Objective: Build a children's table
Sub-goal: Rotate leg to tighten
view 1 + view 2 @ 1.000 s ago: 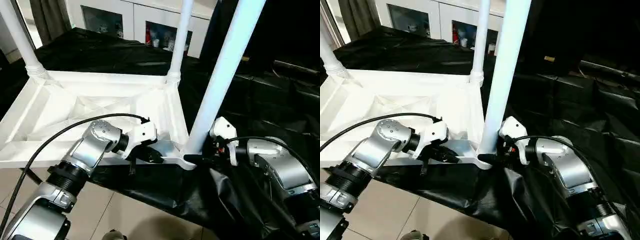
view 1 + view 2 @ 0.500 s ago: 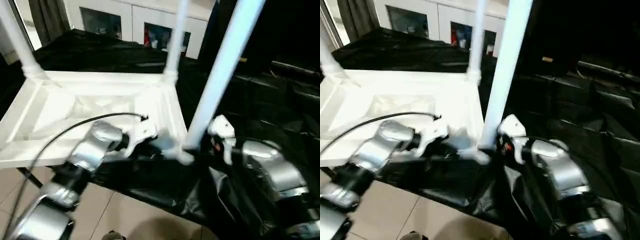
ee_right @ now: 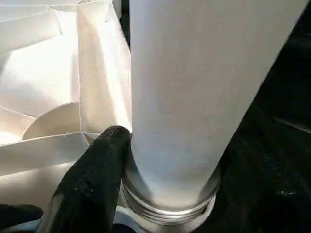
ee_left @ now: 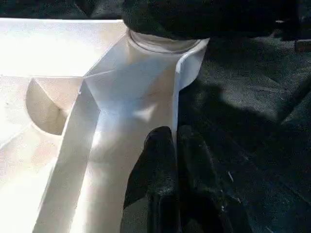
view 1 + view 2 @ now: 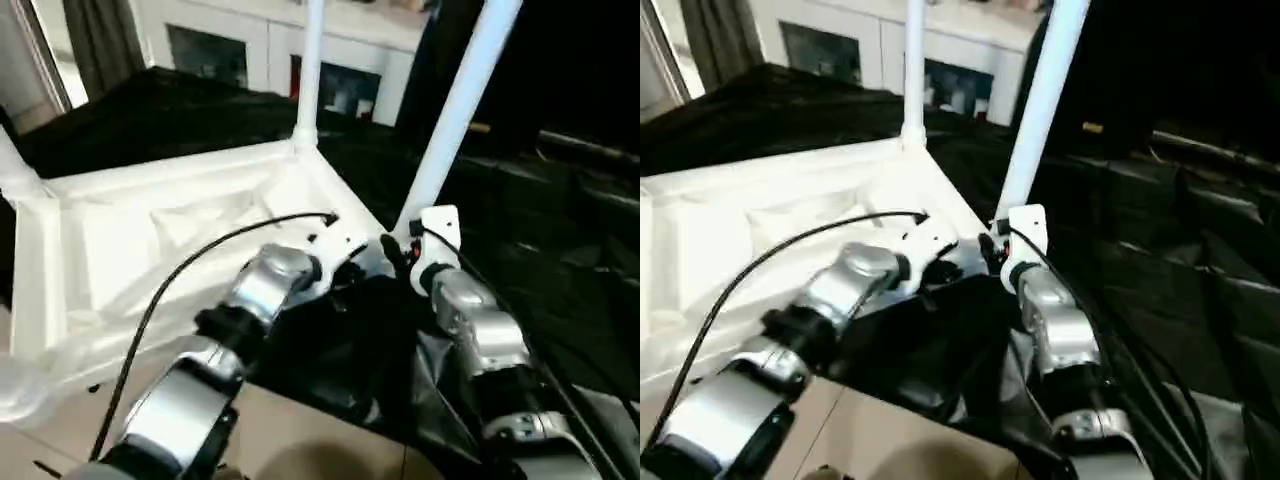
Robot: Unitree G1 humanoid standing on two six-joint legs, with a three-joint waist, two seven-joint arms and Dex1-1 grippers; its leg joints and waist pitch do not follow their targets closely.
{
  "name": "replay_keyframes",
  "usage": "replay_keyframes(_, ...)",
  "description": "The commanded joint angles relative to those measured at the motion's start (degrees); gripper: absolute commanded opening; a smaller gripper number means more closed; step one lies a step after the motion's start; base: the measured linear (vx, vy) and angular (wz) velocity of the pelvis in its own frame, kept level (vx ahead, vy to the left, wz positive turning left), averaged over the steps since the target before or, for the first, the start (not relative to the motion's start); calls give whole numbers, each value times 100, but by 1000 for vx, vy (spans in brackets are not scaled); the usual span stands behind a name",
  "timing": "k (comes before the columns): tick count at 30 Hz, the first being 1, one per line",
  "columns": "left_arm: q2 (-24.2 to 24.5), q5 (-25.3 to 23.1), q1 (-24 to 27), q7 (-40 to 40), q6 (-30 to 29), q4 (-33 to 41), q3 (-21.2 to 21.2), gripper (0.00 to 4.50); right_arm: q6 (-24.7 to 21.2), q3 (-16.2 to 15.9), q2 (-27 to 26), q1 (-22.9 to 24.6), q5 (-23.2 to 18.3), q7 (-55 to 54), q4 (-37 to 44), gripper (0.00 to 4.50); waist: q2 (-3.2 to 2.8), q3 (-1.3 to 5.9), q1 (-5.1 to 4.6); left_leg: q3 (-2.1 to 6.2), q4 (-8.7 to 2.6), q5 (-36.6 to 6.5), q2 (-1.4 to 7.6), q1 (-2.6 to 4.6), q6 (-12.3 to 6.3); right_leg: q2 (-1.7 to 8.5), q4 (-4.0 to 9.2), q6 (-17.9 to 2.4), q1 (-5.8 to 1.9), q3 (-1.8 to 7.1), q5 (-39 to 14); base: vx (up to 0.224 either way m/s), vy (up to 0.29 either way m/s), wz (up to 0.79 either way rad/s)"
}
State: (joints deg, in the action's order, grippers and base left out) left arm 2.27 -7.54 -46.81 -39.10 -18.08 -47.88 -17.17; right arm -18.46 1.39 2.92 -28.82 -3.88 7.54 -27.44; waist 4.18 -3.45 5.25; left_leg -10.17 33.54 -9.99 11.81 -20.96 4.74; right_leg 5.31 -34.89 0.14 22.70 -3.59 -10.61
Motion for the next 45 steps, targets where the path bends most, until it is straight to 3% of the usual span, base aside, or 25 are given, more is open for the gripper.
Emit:
replay_keyframes(1,-214,18,-116,452,190,-68,37,0,-203,-320,-398,166,-219,286,-274,328,-39,313,-25,57,-490,-1858,109,81,146,294,557,-621,-154,218,-2133,0,0,0)
replay_keyframes(3,-194,24,-119,384,226,-83,23,0,-169,-266,-386,121,-260,340,-312,348,-32,312,-45,70,-501,-1897,104,48,142,298,557,-582,-169,209,-2229,0,0,0)
replay_keyframes(6,-109,50,-112,113,412,-108,10,0,-16,-226,-259,52,-275,584,-314,374,-24,303,-53,69,-496,-1935,103,56,110,304,580,-548,-150,210,-2354,0,0,0)
replay_keyframes(10,2,166,-42,-372,517,23,34,0,-59,-281,22,45,-302,1106,-165,405,-16,309,-40,60,-495,-1738,104,32,19,301,573,-569,-174,216,-2231,0,0,0)
replay_keyframes(12,279,321,153,-1060,479,443,-26,0,-106,-489,580,183,-418,2141,257,405,-27,313,-27,50,-486,-1583,111,19,-58,301,542,-667,-199,221,-1937,0,0,0)
replay_keyframes(15,444,357,252,-1315,420,635,-79,0,-105,-628,859,284,-450,2625,486,405,-19,318,-7,18,-459,-1233,122,16,-191,286,479,-902,-215,230,-1362,0,0,0)
replay_keyframes(19,1080,622,679,-2597,573,1502,-335,0,-56,-940,1757,665,-624,4066,1193,405,-21,326,15,23,-439,-834,146,-15,-334,283,369,-1137,-287,228,-660,0,0,0)
replay_keyframes(21,1290,717,828,-2987,625,1811,-411,0,-21,-974,1938,726,-646,4336,1307,405,-53,339,-12,2,-416,-696,142,24,-405,255,335,-1306,-240,225,-299,0,0,0)
replay_keyframes(23,1626,841,1047,-3477,441,2334,-519,0,45,-1105,2258,834,-692,4806,1522,405,-72,342,9,5,-407,-582,164,23,-460,265,274,-1477,-276,226,37,0,0,0)
replay_keyframes(24,1708,846,1079,-3570,463,2405,-552,0,74,-1154,2325,860,-684,4909,1565,405,-79,323,7,-26,-403,-637,162,65,-507,249,291,-1544,-229,238,77,0,0,0)
replay_keyframes(25,1803,847,1119,-3676,456,2503,-567,0,94,-1216,2416,900,-685,5079,1643,405,-75,323,9,-22,-405,-689,158,58,-499,241,285,-1561,-241,231,37,0,0,0)
replay_keyframes(34,2208,979,1345,-4056,305,3078,-568,0,69,-1373,2617,950,-809,5617,1859,405,-55,278,5,-23,-441,-1048,172,70,-268,273,350,-1351,-223,250,-761,0,0,0)
replay_keyframes(35,2236,994,1373,-4078,272,3158,-571,0,74,-1385,2595,916,-838,5639,1853,380,-53,274,3,-20,-445,-1043,172,67,-250,271,352,-1339,-222,247,-795,0,0,0)
replay_keyframes(45,2228,979,1428,-4005,227,3233,-575,0,128,-1472,2613,957,-770,5770,1850,299,-30,295,-12,-21,-414,-756,150,44,-337,260,306,-1366,-246,243,-480,0,0,0)
